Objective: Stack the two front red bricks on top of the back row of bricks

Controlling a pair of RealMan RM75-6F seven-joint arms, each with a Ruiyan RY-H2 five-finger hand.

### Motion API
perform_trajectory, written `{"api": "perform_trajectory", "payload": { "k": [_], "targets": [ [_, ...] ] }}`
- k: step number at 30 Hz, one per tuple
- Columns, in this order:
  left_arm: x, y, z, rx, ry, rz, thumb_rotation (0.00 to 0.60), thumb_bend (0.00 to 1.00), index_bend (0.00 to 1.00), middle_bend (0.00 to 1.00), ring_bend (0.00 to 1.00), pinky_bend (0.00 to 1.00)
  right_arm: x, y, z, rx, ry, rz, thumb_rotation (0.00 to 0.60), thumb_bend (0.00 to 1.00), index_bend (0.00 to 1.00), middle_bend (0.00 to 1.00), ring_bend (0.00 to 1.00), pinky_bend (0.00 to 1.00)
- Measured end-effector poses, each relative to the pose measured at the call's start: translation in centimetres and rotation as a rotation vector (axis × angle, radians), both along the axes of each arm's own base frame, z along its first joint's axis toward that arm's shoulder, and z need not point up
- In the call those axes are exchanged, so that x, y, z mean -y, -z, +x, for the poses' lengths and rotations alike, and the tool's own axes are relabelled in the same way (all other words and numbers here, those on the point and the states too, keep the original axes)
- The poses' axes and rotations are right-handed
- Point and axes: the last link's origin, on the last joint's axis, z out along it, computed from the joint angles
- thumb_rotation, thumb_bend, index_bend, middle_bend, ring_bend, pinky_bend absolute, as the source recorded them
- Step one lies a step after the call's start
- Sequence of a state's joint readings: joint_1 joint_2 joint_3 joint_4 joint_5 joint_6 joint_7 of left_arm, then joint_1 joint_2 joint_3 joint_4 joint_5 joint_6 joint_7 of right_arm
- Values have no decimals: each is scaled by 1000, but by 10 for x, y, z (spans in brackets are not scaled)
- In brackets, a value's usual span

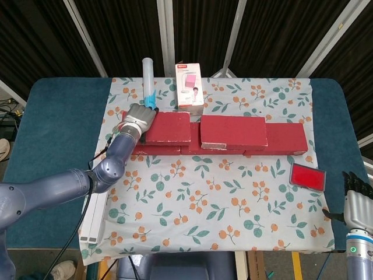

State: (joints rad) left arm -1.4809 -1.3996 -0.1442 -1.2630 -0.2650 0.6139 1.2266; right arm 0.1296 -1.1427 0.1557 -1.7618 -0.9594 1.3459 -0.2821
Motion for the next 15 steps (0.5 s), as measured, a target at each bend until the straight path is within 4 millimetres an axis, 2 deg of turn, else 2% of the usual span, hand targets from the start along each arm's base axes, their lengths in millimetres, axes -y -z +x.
{"api": "perform_trajectory", "payload": {
  "k": [15],
  "targets": [
    [0,17,10,18,7,-23,600,0,295,344,329,281,0,-1,0,3,-1,-7,600,68,0,0,0,0]
  ]
}}
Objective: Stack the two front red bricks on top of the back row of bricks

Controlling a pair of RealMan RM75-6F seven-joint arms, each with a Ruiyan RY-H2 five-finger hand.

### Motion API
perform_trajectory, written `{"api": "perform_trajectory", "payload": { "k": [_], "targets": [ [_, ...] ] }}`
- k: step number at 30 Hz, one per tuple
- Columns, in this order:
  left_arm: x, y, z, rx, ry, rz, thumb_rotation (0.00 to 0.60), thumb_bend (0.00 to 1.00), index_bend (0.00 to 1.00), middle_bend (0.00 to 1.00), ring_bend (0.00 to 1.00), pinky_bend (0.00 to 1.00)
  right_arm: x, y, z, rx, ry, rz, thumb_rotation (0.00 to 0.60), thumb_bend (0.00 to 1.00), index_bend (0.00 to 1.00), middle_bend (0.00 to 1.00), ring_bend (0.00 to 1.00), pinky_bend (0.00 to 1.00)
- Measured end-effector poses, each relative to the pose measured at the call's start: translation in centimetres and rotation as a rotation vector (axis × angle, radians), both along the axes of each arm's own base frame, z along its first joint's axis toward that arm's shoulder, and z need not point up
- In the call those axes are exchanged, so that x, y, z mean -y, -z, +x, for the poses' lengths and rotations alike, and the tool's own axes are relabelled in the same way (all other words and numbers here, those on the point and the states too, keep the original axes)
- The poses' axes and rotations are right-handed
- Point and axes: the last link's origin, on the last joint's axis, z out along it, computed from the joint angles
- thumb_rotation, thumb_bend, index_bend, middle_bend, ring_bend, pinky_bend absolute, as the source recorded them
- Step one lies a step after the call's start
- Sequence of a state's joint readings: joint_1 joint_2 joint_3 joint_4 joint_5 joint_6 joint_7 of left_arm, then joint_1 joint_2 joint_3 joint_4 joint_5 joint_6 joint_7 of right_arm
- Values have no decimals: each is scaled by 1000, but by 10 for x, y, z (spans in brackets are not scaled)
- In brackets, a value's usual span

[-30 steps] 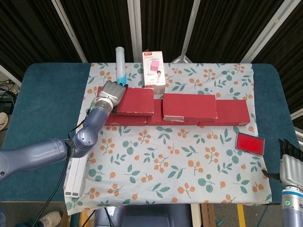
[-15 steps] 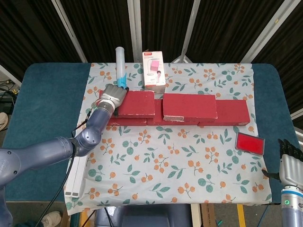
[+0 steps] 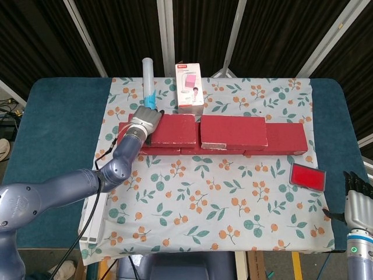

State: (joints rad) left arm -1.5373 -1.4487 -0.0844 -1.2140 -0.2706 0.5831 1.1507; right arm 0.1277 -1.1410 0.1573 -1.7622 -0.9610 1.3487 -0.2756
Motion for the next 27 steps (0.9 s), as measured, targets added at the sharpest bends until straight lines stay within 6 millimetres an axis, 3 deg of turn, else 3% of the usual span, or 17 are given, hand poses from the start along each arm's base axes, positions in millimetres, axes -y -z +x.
{"api": "perform_trajectory", "payload": {
  "k": [27],
  "targets": [
    [0,10,11,0,-30,-2,600,0,290,339,328,281,0,-3,-1,6,4,-14,600,69,0,0,0,0]
  ]
}}
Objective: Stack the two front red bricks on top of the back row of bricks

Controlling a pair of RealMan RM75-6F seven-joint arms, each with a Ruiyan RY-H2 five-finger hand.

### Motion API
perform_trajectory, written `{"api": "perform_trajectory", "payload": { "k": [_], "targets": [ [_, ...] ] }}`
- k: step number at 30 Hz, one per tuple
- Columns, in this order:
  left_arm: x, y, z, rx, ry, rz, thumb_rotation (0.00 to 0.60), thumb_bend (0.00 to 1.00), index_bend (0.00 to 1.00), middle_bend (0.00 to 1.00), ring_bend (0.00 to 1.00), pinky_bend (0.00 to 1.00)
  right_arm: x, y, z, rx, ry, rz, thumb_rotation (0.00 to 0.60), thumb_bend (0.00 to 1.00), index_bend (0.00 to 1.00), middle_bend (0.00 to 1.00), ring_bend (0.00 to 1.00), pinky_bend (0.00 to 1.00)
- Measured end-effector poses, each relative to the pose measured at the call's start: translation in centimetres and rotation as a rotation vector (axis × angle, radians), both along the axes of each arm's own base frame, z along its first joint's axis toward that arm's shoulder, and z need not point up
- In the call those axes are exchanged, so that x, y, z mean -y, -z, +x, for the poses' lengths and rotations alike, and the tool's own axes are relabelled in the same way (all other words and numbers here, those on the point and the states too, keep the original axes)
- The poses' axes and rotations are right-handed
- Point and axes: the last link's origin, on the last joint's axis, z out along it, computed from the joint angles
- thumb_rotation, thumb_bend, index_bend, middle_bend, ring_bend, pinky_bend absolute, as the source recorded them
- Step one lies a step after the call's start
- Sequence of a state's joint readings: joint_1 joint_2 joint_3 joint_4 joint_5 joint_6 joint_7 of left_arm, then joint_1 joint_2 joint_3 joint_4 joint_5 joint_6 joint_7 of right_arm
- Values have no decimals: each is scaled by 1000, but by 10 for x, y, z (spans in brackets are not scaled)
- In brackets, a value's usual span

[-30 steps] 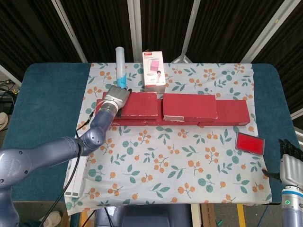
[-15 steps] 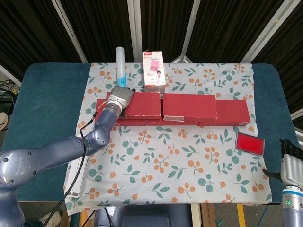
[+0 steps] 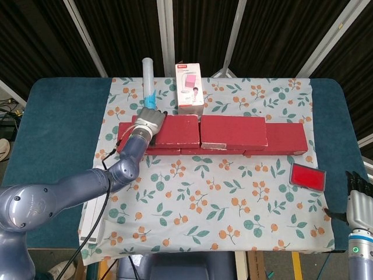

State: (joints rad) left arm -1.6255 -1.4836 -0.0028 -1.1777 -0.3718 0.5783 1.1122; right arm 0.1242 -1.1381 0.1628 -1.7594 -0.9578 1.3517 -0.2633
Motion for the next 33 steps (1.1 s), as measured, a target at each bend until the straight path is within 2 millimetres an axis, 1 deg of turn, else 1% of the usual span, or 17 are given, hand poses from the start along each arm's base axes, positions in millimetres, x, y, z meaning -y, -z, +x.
{"api": "perform_trajectory", "payload": {
  "k": [7,21,27,33],
  "targets": [
    [1,2,5,-7,-1,2,600,0,288,339,329,281,0,-1,0,3,-1,-5,600,68,0,0,0,0],
    [-1,9,6,-11,-2,1,600,0,275,338,328,282,0,-1,-1,2,3,-7,600,68,0,0,0,0],
    [-1,9,8,-5,-1,3,600,0,268,337,325,282,0,-1,-1,3,4,-8,600,68,0,0,0,0],
    [0,9,10,-4,-1,3,600,0,249,309,298,282,1,-1,-1,3,5,-6,600,68,0,0,0,0]
  ]
}}
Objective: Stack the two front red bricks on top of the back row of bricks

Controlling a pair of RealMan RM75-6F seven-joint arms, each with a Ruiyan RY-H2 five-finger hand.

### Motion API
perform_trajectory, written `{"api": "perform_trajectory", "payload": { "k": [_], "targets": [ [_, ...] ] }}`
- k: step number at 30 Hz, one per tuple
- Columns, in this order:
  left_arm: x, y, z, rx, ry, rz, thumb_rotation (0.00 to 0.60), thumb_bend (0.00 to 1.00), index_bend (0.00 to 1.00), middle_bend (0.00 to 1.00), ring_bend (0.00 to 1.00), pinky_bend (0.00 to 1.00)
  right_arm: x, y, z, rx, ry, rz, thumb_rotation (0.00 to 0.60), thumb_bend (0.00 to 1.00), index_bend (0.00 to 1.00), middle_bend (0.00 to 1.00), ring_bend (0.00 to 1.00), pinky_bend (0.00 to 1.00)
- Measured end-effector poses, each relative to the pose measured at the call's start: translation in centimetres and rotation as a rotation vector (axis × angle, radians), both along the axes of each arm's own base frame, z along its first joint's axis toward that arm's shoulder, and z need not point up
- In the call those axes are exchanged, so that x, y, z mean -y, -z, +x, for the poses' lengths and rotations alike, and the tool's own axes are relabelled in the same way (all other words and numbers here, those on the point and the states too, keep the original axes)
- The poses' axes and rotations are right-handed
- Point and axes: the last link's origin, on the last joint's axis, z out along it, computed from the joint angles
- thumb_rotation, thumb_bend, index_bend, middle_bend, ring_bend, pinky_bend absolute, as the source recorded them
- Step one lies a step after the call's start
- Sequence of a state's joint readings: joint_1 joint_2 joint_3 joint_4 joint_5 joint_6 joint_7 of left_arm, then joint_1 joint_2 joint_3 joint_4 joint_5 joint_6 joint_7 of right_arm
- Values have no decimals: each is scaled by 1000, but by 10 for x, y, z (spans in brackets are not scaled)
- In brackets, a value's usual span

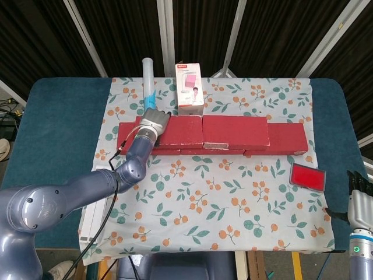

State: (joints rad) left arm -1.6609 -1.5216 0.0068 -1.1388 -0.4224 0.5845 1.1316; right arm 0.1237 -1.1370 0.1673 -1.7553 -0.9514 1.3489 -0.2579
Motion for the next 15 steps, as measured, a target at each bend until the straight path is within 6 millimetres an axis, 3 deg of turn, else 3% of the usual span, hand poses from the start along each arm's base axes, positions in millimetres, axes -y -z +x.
{"api": "perform_trajectory", "payload": {
  "k": [15],
  "targets": [
    [0,3,0,-38,-13,13,600,0,127,125,92,246,0,-1,-1,-2,7,-4,600,68,0,0,0,0]
  ]
}}
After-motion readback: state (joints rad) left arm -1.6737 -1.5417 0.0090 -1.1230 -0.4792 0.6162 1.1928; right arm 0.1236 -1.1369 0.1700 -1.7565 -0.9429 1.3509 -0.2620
